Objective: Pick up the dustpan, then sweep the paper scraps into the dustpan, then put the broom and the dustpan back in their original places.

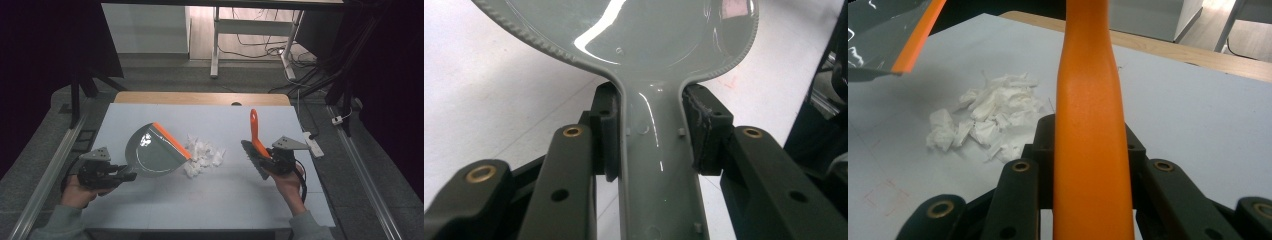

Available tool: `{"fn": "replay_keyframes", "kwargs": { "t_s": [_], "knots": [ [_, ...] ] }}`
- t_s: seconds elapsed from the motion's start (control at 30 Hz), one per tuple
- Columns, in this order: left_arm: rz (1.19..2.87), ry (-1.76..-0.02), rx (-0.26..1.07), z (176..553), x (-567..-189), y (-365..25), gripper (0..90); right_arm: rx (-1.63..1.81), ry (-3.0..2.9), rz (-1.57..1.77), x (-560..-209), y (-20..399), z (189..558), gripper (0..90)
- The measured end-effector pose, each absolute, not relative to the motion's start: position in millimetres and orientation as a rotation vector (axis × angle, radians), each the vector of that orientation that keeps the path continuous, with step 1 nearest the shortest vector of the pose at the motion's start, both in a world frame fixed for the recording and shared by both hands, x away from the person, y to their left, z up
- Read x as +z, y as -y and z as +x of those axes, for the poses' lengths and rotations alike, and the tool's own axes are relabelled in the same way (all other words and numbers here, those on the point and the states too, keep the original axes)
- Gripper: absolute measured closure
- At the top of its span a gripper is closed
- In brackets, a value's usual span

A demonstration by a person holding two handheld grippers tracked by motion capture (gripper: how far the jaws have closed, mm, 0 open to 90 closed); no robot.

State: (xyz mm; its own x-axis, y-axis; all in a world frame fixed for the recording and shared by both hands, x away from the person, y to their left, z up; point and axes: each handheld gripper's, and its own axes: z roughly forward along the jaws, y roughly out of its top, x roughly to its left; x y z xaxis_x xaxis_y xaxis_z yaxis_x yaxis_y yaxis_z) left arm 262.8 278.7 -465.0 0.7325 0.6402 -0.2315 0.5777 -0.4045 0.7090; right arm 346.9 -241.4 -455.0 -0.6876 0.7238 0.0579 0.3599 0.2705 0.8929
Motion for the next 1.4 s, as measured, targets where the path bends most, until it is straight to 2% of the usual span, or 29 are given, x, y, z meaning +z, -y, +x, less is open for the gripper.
{"fn": "replay_keyframes", "kwargs": {
  "t_s": [0.57,1.4],
  "knots": [
    [2.195,-0.796,0.017,254.1,-469.1,-270.6,61.6,1.409,-2.176,0.985,-452.8,225.0,362.9,70.6],
    [2.227,-0.806,0.009,245.7,-473.7,-270.2,61.6,1.412,-2.202,0.951,-454.6,195.9,383.7,70.7]
  ]
}}
